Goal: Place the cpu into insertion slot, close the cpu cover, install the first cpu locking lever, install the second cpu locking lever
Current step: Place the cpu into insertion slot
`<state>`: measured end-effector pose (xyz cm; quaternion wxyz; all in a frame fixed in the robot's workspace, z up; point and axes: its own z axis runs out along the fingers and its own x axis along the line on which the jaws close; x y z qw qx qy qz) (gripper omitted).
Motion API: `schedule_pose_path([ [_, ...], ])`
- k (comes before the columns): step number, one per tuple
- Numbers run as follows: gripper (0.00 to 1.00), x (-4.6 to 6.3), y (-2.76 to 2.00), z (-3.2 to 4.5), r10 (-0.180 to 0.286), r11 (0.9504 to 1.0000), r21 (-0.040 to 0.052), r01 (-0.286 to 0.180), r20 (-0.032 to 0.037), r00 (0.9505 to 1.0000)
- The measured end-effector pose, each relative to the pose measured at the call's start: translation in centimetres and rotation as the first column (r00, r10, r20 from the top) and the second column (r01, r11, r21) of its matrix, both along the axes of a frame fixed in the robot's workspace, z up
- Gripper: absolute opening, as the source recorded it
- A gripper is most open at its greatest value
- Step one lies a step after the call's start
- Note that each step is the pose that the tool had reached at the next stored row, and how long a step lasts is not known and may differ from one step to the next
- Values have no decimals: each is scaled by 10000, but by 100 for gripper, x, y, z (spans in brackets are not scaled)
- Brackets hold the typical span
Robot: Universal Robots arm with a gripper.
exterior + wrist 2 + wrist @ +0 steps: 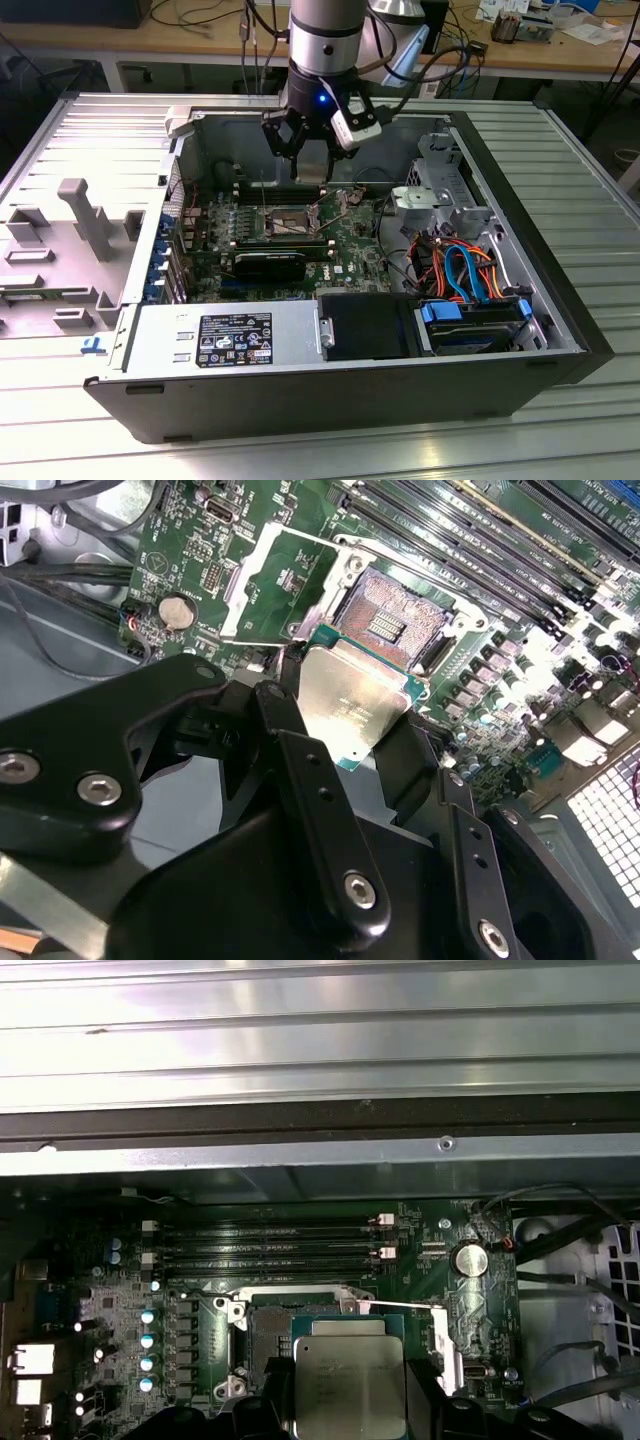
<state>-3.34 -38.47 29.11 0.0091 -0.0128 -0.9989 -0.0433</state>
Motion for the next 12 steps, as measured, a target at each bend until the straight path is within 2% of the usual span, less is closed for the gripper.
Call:
schedule_pose_path([
  [12,54,0,-26,-46,0,10000,0,0,0,10000],
])
